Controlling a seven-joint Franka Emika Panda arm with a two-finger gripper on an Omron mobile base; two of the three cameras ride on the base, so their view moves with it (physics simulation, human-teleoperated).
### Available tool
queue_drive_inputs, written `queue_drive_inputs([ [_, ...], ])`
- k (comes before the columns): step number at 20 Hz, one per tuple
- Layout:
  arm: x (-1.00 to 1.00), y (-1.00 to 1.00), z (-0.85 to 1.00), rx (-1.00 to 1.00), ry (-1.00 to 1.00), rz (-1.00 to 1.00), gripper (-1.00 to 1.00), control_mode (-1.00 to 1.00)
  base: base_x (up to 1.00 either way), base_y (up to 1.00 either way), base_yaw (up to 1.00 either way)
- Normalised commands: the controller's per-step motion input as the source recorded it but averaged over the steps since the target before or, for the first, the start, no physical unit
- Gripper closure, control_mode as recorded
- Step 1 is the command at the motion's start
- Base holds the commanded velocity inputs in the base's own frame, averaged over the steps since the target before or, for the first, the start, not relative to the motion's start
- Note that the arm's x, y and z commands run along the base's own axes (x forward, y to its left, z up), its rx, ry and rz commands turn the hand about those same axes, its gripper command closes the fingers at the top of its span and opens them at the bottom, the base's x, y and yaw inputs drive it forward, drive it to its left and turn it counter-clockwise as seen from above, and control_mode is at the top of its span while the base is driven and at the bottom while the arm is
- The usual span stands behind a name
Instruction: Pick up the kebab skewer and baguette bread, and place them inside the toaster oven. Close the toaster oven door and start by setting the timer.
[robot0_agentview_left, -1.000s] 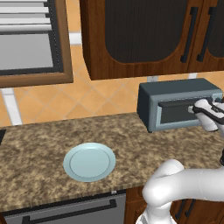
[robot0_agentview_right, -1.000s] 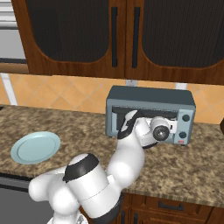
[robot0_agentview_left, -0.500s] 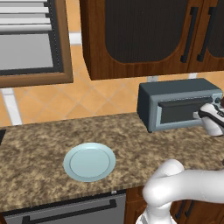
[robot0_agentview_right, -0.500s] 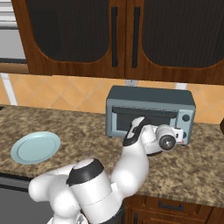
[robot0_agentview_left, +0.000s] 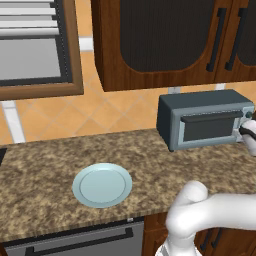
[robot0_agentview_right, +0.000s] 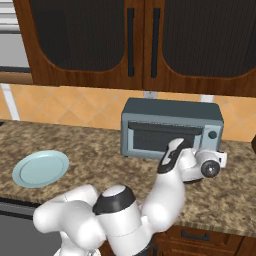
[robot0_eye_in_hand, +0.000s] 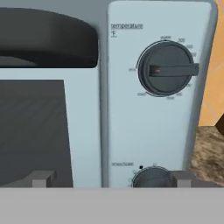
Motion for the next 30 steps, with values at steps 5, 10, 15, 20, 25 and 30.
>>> queue_drive_inputs([
  [5, 0.00, -0.37, -0.14, 0.00, 0.00, 0.00, -1.00, -1.00, 0.00, 0.00, 0.00],
  [10, 0.03, -0.08, -0.08, 0.00, -0.04, 0.00, -1.00, -1.00, 0.00, 0.00, 0.00],
  [15, 0.04, 0.00, -0.15, 0.00, -0.10, 0.00, -1.00, -1.00, 0.00, 0.00, 0.00],
  [20, 0.00, 0.00, -0.37, 0.00, -0.17, 0.00, -1.00, -1.00, 0.00, 0.00, 0.00],
  [25, 0.06, 0.00, -0.12, 0.01, -0.10, 0.00, -1.00, -1.00, 0.00, 0.00, 0.00],
  [30, 0.16, 0.00, 0.04, 0.01, -0.01, 0.00, -1.00, -1.00, 0.00, 0.00, 0.00],
])
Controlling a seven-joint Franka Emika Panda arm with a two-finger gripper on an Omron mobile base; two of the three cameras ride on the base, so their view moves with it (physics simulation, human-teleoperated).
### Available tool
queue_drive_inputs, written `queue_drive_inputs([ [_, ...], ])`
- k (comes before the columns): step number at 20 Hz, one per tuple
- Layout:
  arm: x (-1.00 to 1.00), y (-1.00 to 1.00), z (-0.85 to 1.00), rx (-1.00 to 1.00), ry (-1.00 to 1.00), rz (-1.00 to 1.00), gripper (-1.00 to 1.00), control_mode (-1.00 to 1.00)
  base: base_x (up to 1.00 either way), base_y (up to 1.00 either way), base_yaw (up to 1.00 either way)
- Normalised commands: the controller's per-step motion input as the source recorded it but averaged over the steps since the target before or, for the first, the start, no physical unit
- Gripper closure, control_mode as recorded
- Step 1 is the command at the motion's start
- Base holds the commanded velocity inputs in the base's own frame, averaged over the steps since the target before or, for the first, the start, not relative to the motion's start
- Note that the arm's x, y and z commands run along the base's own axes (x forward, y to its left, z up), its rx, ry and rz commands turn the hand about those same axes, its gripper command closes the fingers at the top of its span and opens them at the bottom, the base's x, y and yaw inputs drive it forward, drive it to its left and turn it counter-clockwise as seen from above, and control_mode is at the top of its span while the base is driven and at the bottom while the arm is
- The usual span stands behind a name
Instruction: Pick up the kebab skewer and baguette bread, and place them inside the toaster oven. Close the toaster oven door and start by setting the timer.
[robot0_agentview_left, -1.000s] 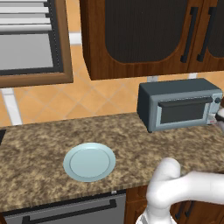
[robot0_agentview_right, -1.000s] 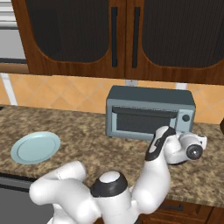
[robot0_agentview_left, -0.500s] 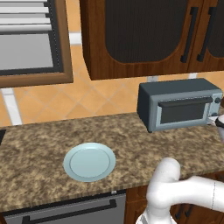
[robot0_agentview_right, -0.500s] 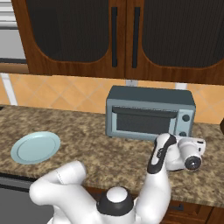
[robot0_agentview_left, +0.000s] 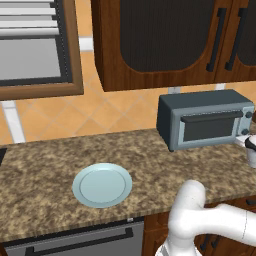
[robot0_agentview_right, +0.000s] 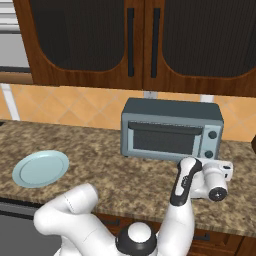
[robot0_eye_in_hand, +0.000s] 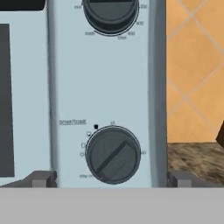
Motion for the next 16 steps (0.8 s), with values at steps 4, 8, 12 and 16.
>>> queue_drive_inputs([
  [4, 0.12, 0.00, 0.22, 0.00, 0.00, 0.00, -1.00, -1.00, 0.00, 0.00, 0.00],
  [8, 0.01, 0.00, 0.15, 0.00, 0.00, 0.00, -1.00, -1.00, 0.00, 0.00, 0.00],
  [12, 0.00, 0.00, 0.00, 0.00, 0.00, 0.00, -1.00, -1.00, 0.00, 0.00, 0.00],
  [16, 0.00, 0.00, 0.00, 0.00, 0.00, 0.00, -1.00, -1.00, 0.00, 0.00, 0.00],
])
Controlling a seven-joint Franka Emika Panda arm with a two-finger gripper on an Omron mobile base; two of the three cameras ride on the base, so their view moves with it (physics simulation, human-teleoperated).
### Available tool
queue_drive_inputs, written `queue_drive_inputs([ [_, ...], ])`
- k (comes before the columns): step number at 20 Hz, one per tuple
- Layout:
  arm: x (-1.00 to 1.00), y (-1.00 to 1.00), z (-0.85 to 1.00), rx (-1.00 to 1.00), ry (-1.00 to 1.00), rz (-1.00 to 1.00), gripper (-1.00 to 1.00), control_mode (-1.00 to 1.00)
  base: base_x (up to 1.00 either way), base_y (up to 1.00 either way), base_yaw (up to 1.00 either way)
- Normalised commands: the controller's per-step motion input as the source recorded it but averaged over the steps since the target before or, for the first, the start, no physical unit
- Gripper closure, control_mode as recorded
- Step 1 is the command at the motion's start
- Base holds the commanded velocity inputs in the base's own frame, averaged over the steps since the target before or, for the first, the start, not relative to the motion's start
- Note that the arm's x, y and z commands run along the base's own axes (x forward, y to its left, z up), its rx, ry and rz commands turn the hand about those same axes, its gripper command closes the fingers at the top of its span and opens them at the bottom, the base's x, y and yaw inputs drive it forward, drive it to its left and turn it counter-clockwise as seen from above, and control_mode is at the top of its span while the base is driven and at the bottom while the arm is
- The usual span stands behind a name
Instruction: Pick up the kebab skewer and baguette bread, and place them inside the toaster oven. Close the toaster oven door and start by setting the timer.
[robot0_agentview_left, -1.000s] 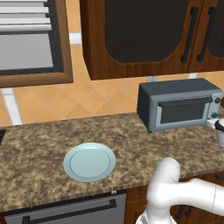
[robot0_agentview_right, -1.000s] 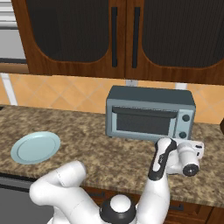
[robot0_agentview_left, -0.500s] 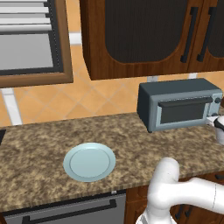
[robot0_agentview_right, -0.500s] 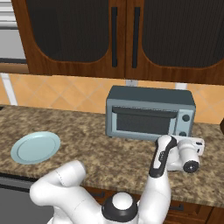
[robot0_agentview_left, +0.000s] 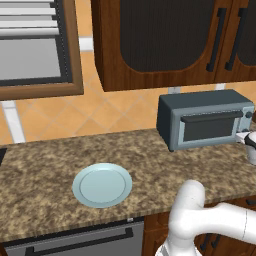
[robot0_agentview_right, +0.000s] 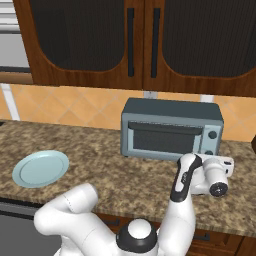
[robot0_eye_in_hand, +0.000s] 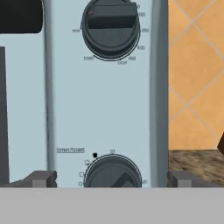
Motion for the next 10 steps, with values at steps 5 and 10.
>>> queue_drive_inputs([
  [5, -0.01, 0.00, -0.01, 0.00, 0.00, 0.00, -1.00, -1.00, 0.00, 0.00, 0.00],
  [10, 0.00, 0.00, -0.01, 0.00, 0.00, 0.00, 1.00, -1.00, 0.00, 0.00, 0.00],
])
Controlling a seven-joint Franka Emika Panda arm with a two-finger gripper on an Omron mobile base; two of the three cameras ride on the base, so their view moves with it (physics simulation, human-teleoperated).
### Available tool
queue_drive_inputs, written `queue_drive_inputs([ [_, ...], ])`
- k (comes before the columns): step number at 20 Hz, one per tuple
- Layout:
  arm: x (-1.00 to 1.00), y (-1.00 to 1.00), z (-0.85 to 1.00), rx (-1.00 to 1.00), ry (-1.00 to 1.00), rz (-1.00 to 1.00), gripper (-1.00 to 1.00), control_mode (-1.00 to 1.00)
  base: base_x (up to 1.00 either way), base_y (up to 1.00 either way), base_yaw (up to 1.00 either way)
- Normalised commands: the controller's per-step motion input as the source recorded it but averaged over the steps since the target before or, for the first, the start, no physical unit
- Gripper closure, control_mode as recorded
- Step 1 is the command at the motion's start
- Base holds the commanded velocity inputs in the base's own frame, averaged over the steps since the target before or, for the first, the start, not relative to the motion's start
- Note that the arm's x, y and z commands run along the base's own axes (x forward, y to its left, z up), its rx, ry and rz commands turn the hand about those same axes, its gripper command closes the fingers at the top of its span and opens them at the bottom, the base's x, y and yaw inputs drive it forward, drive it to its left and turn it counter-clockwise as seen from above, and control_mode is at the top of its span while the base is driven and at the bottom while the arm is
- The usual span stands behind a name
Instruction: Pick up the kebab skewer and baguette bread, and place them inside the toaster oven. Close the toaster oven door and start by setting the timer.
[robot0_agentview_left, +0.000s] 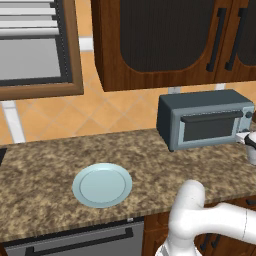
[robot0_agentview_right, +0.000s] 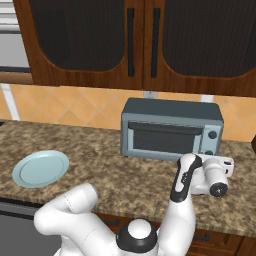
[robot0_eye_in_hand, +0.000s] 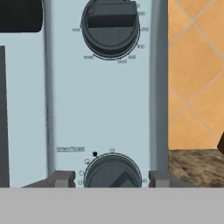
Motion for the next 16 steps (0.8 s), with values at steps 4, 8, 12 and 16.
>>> queue_drive_inputs([
  [4, 0.00, 0.00, 0.00, 0.00, 0.00, 0.00, 1.00, -1.00, 0.00, 0.00, 0.00],
  [8, 0.00, 0.00, 0.00, 0.00, 0.00, 0.00, 1.00, -1.00, 0.00, 0.00, 0.00],
  [12, 0.00, -0.06, 0.00, 0.05, 0.00, 0.00, 1.00, -1.00, 0.00, 0.00, 0.00],
  [16, 0.00, -0.14, 0.00, 0.11, 0.00, 0.00, 1.00, -1.00, 0.00, 0.00, 0.00],
])
